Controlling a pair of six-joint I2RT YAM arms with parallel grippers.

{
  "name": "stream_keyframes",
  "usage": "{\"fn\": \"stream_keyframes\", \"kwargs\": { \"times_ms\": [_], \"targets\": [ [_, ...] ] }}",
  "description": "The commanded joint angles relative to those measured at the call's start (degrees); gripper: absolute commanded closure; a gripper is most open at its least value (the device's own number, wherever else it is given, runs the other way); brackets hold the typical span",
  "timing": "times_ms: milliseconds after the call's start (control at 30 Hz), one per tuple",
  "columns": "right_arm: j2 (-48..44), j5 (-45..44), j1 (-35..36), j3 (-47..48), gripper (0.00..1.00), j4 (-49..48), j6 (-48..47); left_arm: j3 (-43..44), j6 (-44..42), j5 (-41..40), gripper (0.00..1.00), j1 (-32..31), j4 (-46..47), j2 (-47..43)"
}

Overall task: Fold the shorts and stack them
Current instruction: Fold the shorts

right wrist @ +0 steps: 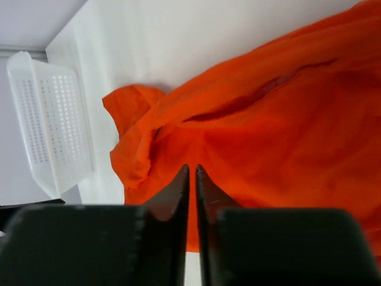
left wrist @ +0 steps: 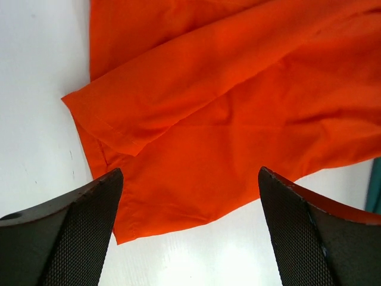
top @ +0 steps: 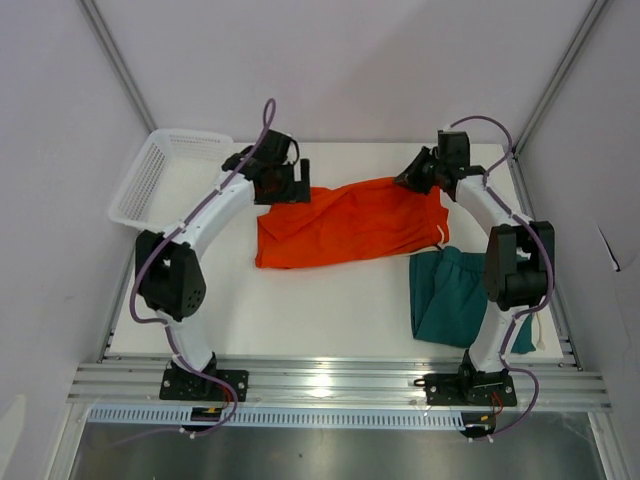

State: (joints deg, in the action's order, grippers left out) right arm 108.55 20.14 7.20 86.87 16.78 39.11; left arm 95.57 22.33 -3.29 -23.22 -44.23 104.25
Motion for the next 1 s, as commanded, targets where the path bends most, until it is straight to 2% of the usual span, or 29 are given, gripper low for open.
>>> {"fn": "stream_keyframes", "kwargs": {
  "times_ms": [0, 167, 300, 467, 633, 700, 967],
  "targets": [
    [0.4, 0.7, 1.4, -1.2, 0.95, -2.2, 0.2, 1.1, -6.6, -4.2, 0.04, -2.8, 1.9, -0.5],
    [1.9, 0.2, 4.2, -3.9, 1.00, -3.9, -0.4, 0.4, -13.2, -7.3, 0.04, -6.5, 6.9, 1.9],
    [3.5, 0.4, 5.4, -5.0, 1.00, -4.3, -0.9, 0.3, -19.9, -7.0, 0.05, -6.4, 11.6, 5.2],
    [3.4, 0.2, 8.3, -9.7, 1.00, -7.0, -1.3, 4.0, -29.0, -6.2, 0.08, -6.2, 11.4, 10.9],
    [1.8, -0.2, 10.2, -16.5, 1.00, -13.1, -1.1, 10.2, -31.4, -9.4, 0.12, -6.1, 8.9, 17.7],
    [1.7, 0.7, 11.1, -21.4, 1.00, -18.1, -0.7, 10.2, -31.8, -9.2, 0.14, -6.0, 11.2, 19.1],
    [2.7, 0.8, 11.3, -24.0, 1.00, -20.4, -0.7, 9.4, -31.8, -8.6, 0.17, -6.1, 13.3, 19.9]
  ]
}}
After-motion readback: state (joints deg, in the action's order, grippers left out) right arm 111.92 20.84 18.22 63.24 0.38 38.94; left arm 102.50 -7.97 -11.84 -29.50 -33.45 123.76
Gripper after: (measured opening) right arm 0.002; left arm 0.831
